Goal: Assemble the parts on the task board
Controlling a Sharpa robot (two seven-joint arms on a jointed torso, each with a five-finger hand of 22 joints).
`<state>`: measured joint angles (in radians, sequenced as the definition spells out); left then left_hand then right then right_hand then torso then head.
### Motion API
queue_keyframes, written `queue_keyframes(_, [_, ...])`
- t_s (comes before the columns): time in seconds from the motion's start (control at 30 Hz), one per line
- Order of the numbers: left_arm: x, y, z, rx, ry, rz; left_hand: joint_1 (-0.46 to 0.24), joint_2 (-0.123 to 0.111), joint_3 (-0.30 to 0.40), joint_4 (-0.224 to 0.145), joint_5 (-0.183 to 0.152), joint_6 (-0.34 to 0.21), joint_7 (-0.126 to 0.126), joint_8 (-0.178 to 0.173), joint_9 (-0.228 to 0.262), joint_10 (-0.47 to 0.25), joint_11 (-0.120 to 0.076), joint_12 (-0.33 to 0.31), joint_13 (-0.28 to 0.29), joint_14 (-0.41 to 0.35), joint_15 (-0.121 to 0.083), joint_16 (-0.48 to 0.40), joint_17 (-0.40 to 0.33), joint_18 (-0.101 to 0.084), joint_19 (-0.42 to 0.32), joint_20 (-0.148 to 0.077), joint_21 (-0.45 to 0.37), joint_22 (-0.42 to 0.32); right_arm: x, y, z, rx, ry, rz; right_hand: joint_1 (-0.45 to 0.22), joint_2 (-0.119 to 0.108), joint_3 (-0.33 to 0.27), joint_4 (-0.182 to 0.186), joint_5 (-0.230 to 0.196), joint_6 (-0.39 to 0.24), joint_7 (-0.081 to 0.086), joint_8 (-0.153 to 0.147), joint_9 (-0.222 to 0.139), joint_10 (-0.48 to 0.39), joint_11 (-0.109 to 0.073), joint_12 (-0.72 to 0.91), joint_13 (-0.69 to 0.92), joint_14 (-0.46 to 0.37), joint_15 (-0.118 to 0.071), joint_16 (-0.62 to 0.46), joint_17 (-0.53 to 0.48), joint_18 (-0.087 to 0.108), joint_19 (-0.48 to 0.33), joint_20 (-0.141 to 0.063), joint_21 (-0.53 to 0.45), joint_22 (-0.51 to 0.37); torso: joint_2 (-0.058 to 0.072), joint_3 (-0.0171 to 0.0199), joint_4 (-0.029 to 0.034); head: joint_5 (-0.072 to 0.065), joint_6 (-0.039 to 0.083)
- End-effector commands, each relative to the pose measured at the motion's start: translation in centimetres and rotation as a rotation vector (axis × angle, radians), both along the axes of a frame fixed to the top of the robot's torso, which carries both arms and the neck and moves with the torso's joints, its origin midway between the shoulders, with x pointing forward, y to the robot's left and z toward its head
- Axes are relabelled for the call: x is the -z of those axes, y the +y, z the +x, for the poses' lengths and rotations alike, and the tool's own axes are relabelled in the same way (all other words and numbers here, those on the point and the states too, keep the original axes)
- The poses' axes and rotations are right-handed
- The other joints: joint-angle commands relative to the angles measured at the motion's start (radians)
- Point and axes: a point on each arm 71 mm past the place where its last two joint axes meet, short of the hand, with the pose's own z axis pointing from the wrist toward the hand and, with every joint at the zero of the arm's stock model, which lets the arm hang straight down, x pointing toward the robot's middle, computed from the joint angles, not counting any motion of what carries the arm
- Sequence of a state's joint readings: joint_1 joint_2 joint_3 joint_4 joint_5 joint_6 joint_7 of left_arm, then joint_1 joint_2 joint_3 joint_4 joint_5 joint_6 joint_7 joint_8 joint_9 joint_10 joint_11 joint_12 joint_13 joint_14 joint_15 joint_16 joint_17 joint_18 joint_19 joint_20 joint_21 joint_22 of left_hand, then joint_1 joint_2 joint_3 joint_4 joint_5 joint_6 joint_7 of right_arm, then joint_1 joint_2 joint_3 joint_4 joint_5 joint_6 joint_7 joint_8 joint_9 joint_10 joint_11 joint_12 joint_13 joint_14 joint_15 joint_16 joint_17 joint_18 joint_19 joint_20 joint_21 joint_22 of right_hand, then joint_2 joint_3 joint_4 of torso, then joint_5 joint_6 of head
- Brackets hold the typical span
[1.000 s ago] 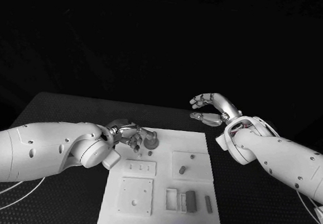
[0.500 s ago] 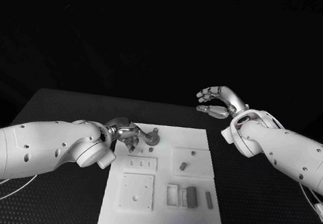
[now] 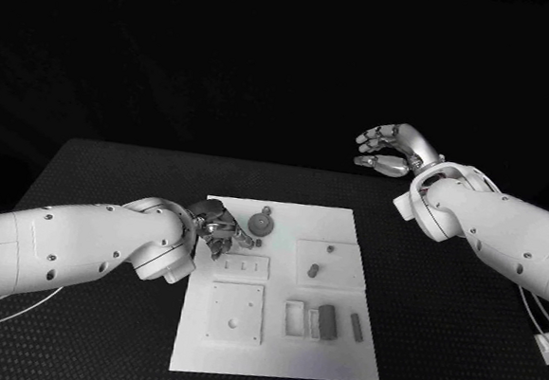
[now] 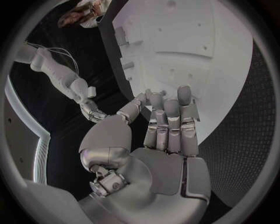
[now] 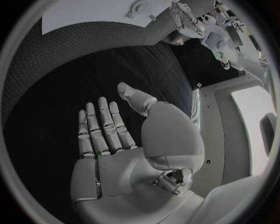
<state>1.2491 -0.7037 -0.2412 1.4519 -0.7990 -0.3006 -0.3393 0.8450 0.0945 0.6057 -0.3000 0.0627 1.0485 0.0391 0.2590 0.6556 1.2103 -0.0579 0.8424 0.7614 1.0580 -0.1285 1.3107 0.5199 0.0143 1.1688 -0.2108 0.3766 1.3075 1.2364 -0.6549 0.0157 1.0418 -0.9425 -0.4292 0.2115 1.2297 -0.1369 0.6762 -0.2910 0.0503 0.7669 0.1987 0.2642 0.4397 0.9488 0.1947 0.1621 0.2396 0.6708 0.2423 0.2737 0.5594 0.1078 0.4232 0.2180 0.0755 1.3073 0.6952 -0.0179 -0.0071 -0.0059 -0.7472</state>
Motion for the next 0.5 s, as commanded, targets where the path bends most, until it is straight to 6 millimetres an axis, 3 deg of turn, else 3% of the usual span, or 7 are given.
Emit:
queue_keyframes(0.03, [0.1, -0.3, -0.3, 0.018, -0.002, 0.144, 0.008, 0.003, 0.017, 0.011, 0.004, 0.094, 0.012, 0.029, 0.002, 0.011, 0.000, 0.000, -0.001, 0.010, -0.002, 0.004, -0.002, -0.014, 0.005, -0.008, 0.006, 0.022, 0.0, 0.2, 0.2, -0.032, 0.024, 0.018, 0.003, 0.003, -0.007, 0.002, -0.001, -0.007, 0.023, 0.003, -0.001, -0.006, 0.000, -0.003, -0.002, -0.005, 0.001, -0.004, -0.002, -0.014, -0.008, 0.002, 0.006, 0.027, 0.002, -0.0001, 0.0001, 0.002, -0.005])
queue_keyframes(0.27, [0.2, -1.4, -0.6, 0.050, 0.014, 0.175, -0.004, 0.000, 0.018, 0.016, 0.004, 0.104, 0.008, 0.034, 0.001, 0.022, -0.004, 0.002, -0.003, 0.019, -0.002, 0.009, -0.003, -0.014, 0.011, -0.010, 0.011, 0.022, -0.1, 0.2, 0.6, -0.031, 0.031, 0.021, -0.002, 0.004, -0.012, 0.002, -0.001, -0.010, 0.024, 0.004, -0.002, -0.008, 0.001, -0.003, -0.005, -0.006, 0.001, -0.003, -0.002, -0.019, -0.019, 0.003, 0.005, 0.027, 0.003, -0.0006, -0.0006, 0.003, -0.010])
queue_keyframes(0.5, [0.2, -2.2, -0.7, 0.096, 0.000, 0.221, -0.022, 0.004, 0.018, 0.020, 0.004, 0.111, 0.005, 0.037, 0.000, 0.028, -0.006, 0.003, -0.003, 0.024, -0.002, 0.013, -0.004, -0.014, 0.015, -0.011, 0.015, 0.021, -0.2, 0.5, 0.7, -0.037, 0.034, 0.026, -0.003, 0.004, -0.013, 0.002, -0.001, -0.010, 0.024, 0.004, -0.002, -0.008, 0.001, -0.003, -0.007, -0.007, 0.001, -0.003, -0.002, -0.021, -0.023, 0.003, 0.004, 0.027, 0.003, -0.0012, 0.0005, 0.002, -0.025])
